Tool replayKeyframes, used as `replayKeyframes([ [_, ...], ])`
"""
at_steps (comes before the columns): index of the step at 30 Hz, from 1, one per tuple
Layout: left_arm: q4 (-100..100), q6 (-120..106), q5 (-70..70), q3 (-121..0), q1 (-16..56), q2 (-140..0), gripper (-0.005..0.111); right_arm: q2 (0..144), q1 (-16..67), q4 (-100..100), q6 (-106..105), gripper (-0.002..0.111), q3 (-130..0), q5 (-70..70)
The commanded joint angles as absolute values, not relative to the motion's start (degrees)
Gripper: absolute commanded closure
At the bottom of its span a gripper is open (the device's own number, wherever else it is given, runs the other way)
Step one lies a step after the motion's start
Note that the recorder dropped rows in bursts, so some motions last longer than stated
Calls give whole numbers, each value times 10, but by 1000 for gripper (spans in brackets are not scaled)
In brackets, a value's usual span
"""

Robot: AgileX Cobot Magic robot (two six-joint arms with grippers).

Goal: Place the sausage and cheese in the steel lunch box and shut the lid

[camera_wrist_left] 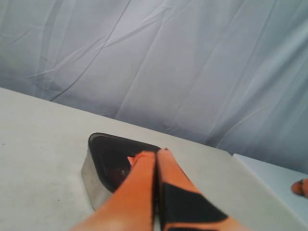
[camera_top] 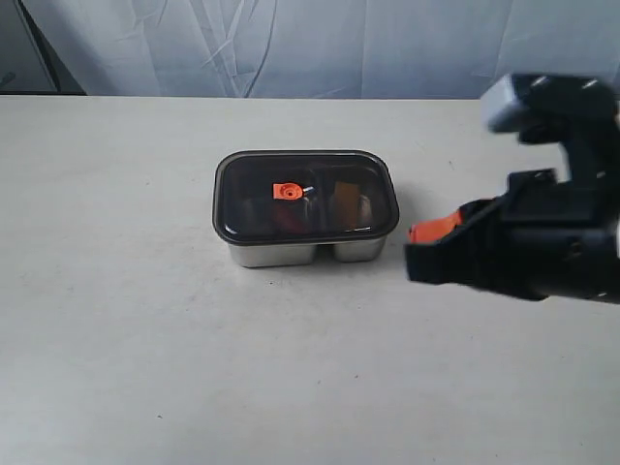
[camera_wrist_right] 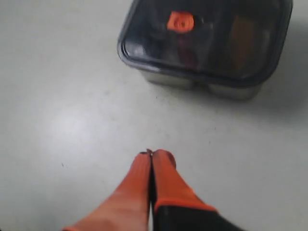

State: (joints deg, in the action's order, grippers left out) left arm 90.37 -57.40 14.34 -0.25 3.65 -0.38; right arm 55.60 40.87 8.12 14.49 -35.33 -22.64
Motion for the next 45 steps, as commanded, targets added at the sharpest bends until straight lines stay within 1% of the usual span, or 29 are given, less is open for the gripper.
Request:
replayKeyframes([
  [1,891,-575,148,0,42,0,107,426,355,76,137,109,-351,-229],
  [4,889,-575,148,0,42,0,107,337,287,82,137,109,-331,-237],
  [8,886,-575,148,0,42,0,107,212,204,99,137,109,-249,-209],
  [14,885,-575,148,0,42,0,107,62,146,144,136,109,-94,-117],
  [18,885,-575,148,0,42,0,107,6,111,172,136,109,-32,-92],
  [21,885,-575,148,0,42,0,107,0,97,172,136,109,0,-91],
  [28,885,-575,148,0,42,0,107,0,93,160,136,109,0,-120],
  [45,884,-575,148,0,42,0,107,0,93,164,136,109,0,-123],
])
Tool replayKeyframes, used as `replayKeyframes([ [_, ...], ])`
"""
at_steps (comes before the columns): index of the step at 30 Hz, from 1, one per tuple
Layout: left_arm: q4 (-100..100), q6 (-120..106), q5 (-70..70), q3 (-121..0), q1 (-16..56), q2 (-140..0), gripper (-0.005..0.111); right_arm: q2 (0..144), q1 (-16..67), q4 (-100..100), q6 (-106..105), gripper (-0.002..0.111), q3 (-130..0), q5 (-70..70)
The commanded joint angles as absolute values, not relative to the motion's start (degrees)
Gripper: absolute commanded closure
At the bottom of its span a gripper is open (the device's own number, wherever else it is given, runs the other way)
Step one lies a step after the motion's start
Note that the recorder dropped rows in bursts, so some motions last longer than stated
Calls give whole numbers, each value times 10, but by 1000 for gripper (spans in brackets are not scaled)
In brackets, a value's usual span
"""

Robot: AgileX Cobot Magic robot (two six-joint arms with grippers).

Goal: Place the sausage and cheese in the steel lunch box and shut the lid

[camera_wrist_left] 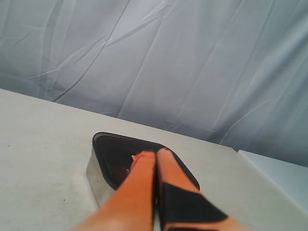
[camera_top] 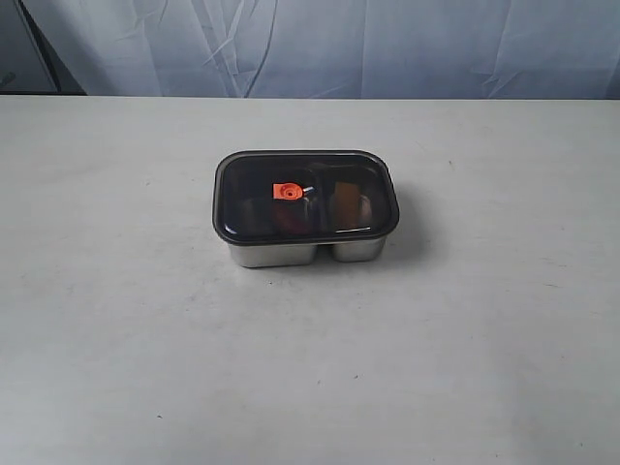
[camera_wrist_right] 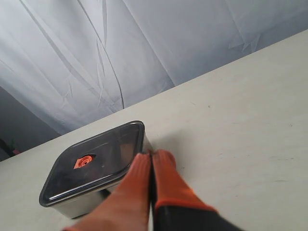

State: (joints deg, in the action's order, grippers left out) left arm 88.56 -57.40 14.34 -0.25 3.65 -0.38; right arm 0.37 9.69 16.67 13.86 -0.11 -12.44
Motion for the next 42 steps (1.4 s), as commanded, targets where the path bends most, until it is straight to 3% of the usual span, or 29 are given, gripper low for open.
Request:
replayKeyframes([
  [1,884,-575,148,0,42,0,107,0,93,164,136,109,0,-123],
  [38,884,-575,148,0,42,0,107,0,93,210,137,109,0,-117],
  [42,884,-575,148,0,42,0,107,0,93,81,102,109,0,-119],
])
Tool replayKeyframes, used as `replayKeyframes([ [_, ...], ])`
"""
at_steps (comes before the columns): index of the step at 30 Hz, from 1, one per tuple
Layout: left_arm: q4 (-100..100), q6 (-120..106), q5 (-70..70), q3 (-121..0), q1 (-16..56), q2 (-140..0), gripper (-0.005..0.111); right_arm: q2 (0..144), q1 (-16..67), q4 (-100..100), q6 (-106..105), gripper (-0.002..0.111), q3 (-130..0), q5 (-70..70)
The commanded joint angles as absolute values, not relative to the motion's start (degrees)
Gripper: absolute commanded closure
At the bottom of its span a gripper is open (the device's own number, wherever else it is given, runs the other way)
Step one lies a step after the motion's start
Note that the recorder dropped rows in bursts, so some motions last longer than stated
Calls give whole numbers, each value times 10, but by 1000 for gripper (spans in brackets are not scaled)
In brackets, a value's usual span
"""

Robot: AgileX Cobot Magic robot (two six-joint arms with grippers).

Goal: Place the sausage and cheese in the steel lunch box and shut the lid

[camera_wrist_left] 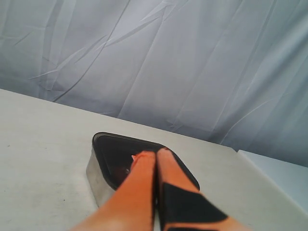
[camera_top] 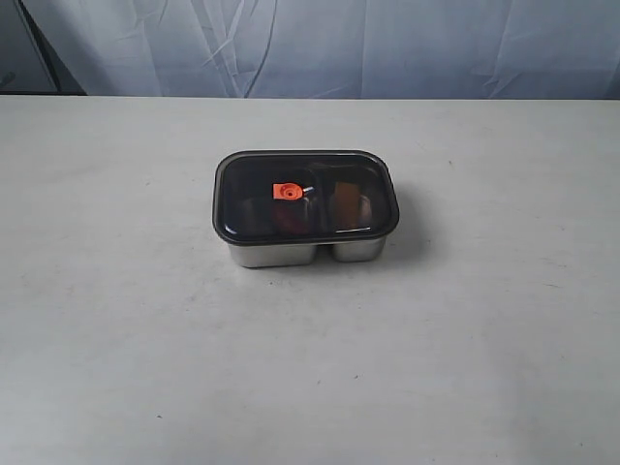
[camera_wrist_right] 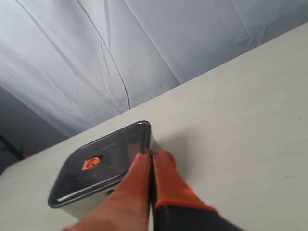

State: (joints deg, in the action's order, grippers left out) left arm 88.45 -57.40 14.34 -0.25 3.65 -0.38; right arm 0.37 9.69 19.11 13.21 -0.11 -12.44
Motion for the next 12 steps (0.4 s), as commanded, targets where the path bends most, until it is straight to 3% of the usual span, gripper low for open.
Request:
replayKeyframes([
  [1,884,-575,148,0,42,0,107,0,93,49,101,109,0,-122],
  [12,884,-575,148,0,42,0,107,0,93,-66,101,109,0,-149],
])
